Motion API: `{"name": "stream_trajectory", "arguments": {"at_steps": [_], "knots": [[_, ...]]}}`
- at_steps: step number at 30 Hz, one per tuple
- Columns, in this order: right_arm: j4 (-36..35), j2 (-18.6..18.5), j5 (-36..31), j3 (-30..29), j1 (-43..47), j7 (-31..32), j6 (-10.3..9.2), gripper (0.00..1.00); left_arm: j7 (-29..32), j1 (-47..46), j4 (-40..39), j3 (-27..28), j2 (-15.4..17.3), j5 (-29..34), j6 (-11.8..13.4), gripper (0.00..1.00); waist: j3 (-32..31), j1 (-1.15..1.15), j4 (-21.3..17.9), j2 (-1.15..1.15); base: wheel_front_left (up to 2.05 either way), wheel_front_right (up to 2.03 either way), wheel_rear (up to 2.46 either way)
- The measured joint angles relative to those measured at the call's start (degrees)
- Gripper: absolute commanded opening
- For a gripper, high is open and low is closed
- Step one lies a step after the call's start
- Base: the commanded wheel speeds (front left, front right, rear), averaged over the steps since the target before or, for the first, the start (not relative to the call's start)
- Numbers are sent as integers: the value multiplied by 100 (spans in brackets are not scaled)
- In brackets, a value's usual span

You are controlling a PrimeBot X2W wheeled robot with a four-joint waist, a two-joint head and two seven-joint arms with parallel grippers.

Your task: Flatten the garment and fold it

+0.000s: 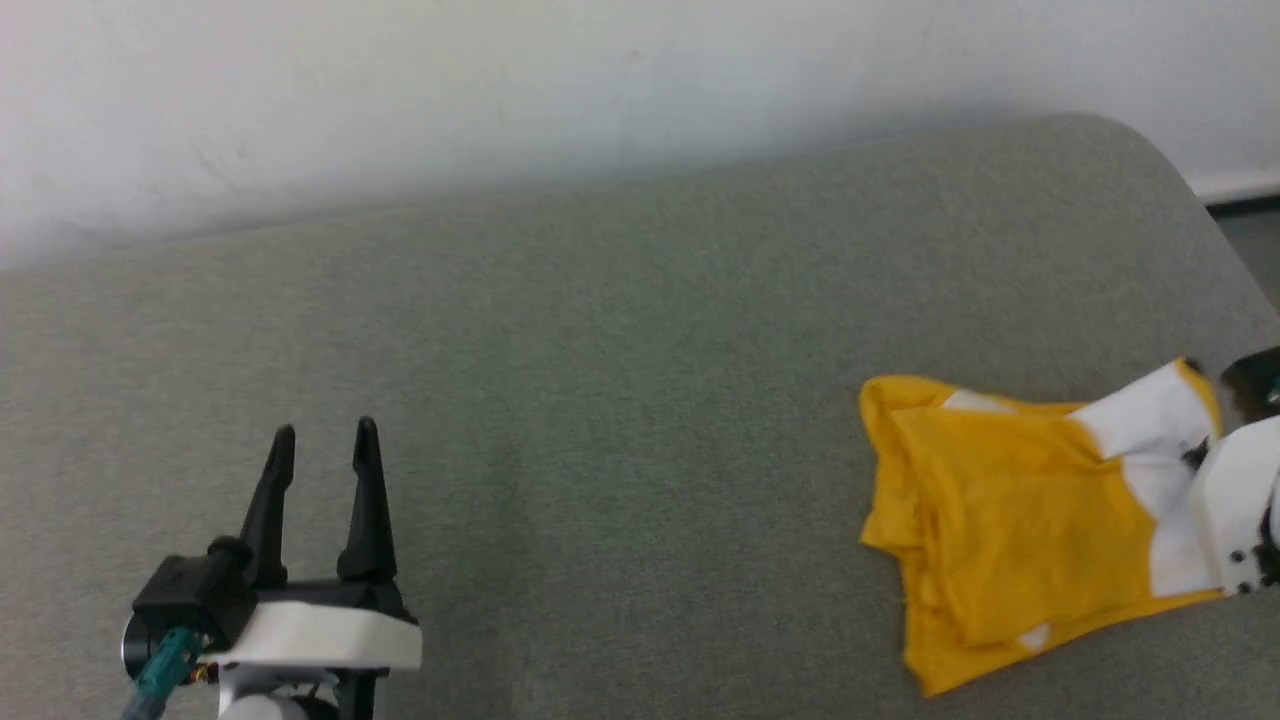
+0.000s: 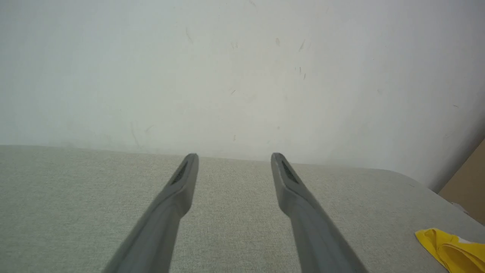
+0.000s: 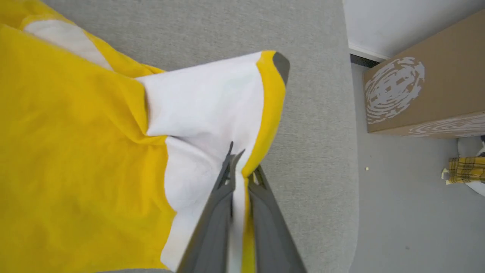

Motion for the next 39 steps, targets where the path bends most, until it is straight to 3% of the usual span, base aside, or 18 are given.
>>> {"name": "stream_trajectory", "arguments": {"at_steps": [6,11,12,13,19,26,30,39], "knots": [[734,-44,-276,-671,-434,-751,0,0,0,-449,-104,-166,105,147,-90,100,591,1,-317,0,0,0,0],[1334,48,-435,-1373,-825,-1769,-1,3,12,-876,-167,-338,257,202,-145,100,1137,2,-491,0,0,0,0],[1454,103,-437,-1505,-911,-1960,-1,42,15,-944,-174,-364,272,204,-146,100,1243,2,-517,0,0,0,0],[1552,154,-446,-1575,-970,-2172,-1,100,16,-999,-174,-378,285,210,-146,100,1343,2,-539,0,0,0,0],[2353,419,-882,-1987,-1096,-3126,0,100,15,-1127,-55,-468,298,248,-154,100,1780,2,-626,0,0,0,0],[2727,628,-1435,-2507,-855,-3839,-1,100,7,-970,194,-424,242,174,-141,100,1603,0,-629,0,0,0,0],[2251,946,-1515,-2418,-470,-4064,-1,100,5,-637,287,-336,202,76,-97,100,1280,0,-623,0,0,0,0],[204,1767,-1318,-1758,667,-3871,-2,100,1,-116,353,-254,91,10,-35,100,384,-2,-431,0,0,0,0]]}}
